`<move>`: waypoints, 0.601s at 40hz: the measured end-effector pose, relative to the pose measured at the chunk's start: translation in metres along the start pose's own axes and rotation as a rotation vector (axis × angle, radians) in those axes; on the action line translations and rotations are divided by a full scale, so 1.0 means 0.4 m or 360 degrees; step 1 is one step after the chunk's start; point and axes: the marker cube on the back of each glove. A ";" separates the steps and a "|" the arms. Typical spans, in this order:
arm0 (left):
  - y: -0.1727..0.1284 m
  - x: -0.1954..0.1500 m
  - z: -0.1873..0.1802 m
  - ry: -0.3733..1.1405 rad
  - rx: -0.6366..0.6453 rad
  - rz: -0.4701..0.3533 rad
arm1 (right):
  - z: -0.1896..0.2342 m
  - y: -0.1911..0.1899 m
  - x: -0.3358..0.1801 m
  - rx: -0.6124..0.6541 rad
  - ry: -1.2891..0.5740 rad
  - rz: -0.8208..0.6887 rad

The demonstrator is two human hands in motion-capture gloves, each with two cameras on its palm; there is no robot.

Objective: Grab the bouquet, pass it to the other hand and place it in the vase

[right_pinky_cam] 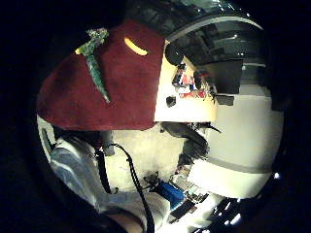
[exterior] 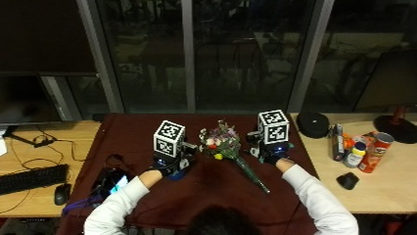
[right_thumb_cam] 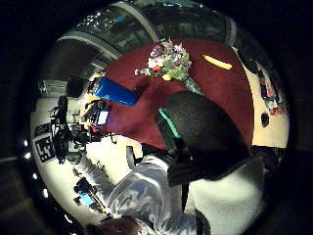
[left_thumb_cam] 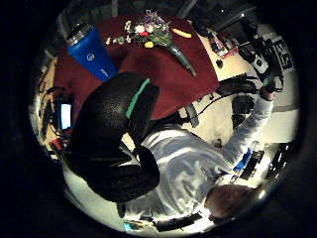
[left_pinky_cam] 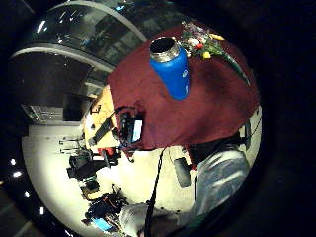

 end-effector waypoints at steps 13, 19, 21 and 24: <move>-0.009 0.005 -0.024 -0.0018 0.0023 0.0000 | -0.020 0.052 0.017 0.0021 -0.0093 0.0019; 0.003 0.016 -0.026 0.0009 0.0053 0.0057 | -0.027 0.024 0.010 0.0067 -0.0141 0.0037; 0.004 0.020 -0.018 0.0027 0.0059 0.0080 | -0.027 0.015 0.005 0.0078 -0.0159 0.0051; -0.002 0.024 -0.003 0.0053 0.0075 0.0105 | -0.022 0.002 -0.002 0.0077 -0.0185 0.0069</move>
